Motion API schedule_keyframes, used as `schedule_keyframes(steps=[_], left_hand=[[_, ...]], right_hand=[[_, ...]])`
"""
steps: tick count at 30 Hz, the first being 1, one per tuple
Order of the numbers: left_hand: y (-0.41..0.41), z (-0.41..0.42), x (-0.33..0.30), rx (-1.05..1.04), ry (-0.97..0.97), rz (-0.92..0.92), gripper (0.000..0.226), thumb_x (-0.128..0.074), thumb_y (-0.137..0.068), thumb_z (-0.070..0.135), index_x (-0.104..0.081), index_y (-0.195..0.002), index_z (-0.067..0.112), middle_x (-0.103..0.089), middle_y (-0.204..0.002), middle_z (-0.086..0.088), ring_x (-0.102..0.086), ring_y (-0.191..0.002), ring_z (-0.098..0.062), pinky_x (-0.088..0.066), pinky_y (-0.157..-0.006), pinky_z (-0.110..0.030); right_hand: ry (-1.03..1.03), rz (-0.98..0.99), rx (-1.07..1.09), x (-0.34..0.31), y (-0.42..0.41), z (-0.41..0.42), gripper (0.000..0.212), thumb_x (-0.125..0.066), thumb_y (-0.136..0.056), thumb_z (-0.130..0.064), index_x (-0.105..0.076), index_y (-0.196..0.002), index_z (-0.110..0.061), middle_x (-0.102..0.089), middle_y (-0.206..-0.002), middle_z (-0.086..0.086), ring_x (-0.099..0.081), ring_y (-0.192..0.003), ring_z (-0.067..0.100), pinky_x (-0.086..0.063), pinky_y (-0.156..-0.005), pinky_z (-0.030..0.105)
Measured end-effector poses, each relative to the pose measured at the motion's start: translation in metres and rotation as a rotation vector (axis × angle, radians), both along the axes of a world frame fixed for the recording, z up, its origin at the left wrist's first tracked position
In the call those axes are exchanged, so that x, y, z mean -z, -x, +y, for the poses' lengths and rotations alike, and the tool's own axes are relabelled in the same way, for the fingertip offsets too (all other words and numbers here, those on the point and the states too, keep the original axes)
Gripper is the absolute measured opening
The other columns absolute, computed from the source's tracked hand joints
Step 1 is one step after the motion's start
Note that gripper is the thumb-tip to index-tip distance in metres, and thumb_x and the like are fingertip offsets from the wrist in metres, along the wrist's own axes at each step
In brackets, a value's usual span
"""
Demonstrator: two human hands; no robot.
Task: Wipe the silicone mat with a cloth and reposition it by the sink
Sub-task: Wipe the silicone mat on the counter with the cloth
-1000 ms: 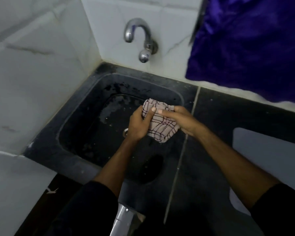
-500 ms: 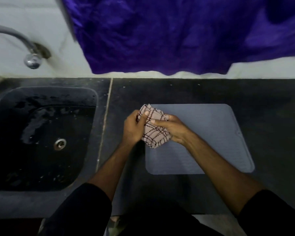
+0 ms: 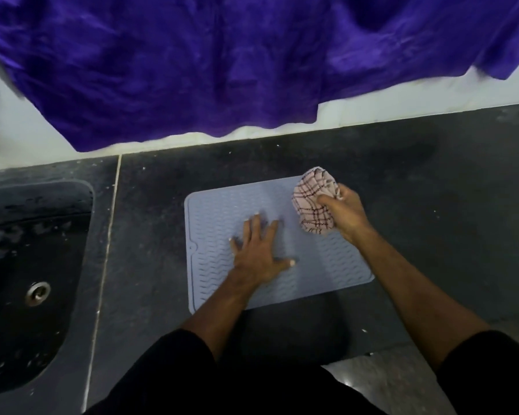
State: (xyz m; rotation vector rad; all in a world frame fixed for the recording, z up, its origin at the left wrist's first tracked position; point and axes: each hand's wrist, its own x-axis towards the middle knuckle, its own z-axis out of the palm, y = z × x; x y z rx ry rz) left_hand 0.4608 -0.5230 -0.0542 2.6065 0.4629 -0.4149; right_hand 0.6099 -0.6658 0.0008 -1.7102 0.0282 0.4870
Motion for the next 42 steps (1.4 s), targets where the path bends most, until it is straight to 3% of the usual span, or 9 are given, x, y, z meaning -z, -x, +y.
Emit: schedule_keyframes(steps=[3, 12, 18, 22, 25, 29, 31, 36, 42], left_hand=[[0.0, -0.002, 0.009, 0.053, -0.042, 0.118, 0.113, -0.054, -0.068, 0.081, 0.02, -0.145, 0.045, 0.038, -0.152, 0.0, 0.031, -0.14, -0.03, 0.012, -0.106, -0.068], [0.003, 0.009, 0.013, 0.096, -0.052, 0.176, 0.116, -0.055, -0.063, 0.085, 0.018, -0.145, 0.047, 0.036, -0.153, 0.004, 0.031, -0.14, -0.031, 0.013, -0.105, -0.068], [0.002, 0.011, 0.007, 0.105, -0.016, 0.181, 0.119, -0.062, -0.063, 0.08, 0.015, -0.147, 0.046, 0.035, -0.153, 0.004, 0.031, -0.14, -0.031, 0.011, -0.106, -0.07], [-0.005, 0.003, -0.003, 0.073, -0.026, 0.237, 0.122, -0.071, -0.063, 0.07, 0.014, -0.147, 0.044, 0.037, -0.152, 0.002, 0.03, -0.141, -0.033, 0.006, -0.105, -0.073], [-0.011, -0.003, -0.012, 0.043, -0.006, 0.281, 0.128, -0.077, -0.064, 0.06, 0.019, -0.147, 0.042, 0.04, -0.15, 0.002, 0.03, -0.14, -0.035, 0.002, -0.105, -0.075], [-0.012, -0.003, -0.02, 0.027, 0.048, 0.288, 0.133, -0.079, -0.065, 0.055, 0.026, -0.145, 0.04, 0.041, -0.151, 0.002, 0.031, -0.139, -0.036, -0.001, -0.106, -0.074], [-0.013, -0.003, -0.025, 0.038, 0.054, 0.313, 0.13, -0.079, -0.068, 0.053, 0.024, -0.147, 0.039, 0.042, -0.15, 0.001, 0.032, -0.139, -0.037, -0.001, -0.106, -0.074], [-0.013, -0.004, -0.035, 0.058, 0.067, 0.329, 0.127, -0.078, -0.071, 0.05, 0.023, -0.148, 0.037, 0.042, -0.15, -0.002, 0.032, -0.139, -0.038, -0.003, -0.108, -0.073], [-0.021, -0.006, -0.04, 0.055, 0.031, 0.385, 0.128, -0.079, -0.07, 0.05, 0.022, -0.148, 0.038, 0.04, -0.151, -0.001, 0.03, -0.139, -0.039, -0.008, -0.107, -0.074]], right_hand=[[0.192, -0.228, -0.032, -0.006, -0.015, -0.01, 0.022, -0.067, -0.08, -0.008, -0.061, -0.096, -0.021, -0.065, -0.087, -0.011, -0.061, -0.079, 0.003, -0.049, -0.06, 0.015], [0.279, -0.448, -0.151, 0.013, -0.017, -0.011, 0.034, -0.065, -0.082, -0.008, -0.059, -0.111, -0.024, -0.061, -0.095, -0.018, -0.058, -0.084, -0.012, -0.046, -0.073, 0.011], [0.592, -0.705, -0.33, 0.015, -0.031, -0.001, 0.033, -0.059, -0.085, -0.018, -0.048, -0.116, -0.023, -0.066, -0.112, 0.007, -0.064, -0.097, 0.028, -0.055, -0.082, 0.044], [0.856, -0.793, -0.552, 0.023, -0.04, 0.019, 0.04, -0.054, -0.089, -0.023, -0.049, -0.128, -0.018, -0.063, -0.119, 0.014, -0.06, -0.105, 0.035, -0.051, -0.085, 0.045], [1.019, -0.826, -0.717, 0.044, -0.032, 0.032, 0.051, -0.056, -0.086, -0.015, -0.044, -0.135, -0.017, -0.054, -0.134, 0.011, -0.05, -0.121, 0.033, -0.042, -0.099, 0.044], [1.017, -0.877, -0.725, 0.062, -0.027, 0.031, 0.053, -0.056, -0.087, -0.011, -0.042, -0.138, -0.016, -0.039, -0.147, 0.007, -0.034, -0.137, 0.029, -0.027, -0.113, 0.043], [1.004, -0.875, -0.76, 0.061, -0.038, 0.023, 0.048, -0.055, -0.091, -0.018, -0.043, -0.137, -0.016, -0.04, -0.147, 0.008, -0.038, -0.135, 0.028, -0.032, -0.112, 0.042], [1.021, -0.771, -0.606, 0.046, -0.061, 0.012, 0.03, -0.055, -0.092, -0.026, -0.056, -0.121, -0.017, -0.061, -0.123, 0.009, -0.06, -0.109, 0.031, -0.052, -0.089, 0.041], [0.968, -0.948, -0.789, 0.055, -0.037, 0.039, 0.044, -0.054, -0.09, -0.015, -0.049, -0.134, -0.014, -0.044, -0.145, 0.01, -0.037, -0.135, 0.03, -0.03, -0.113, 0.042]])
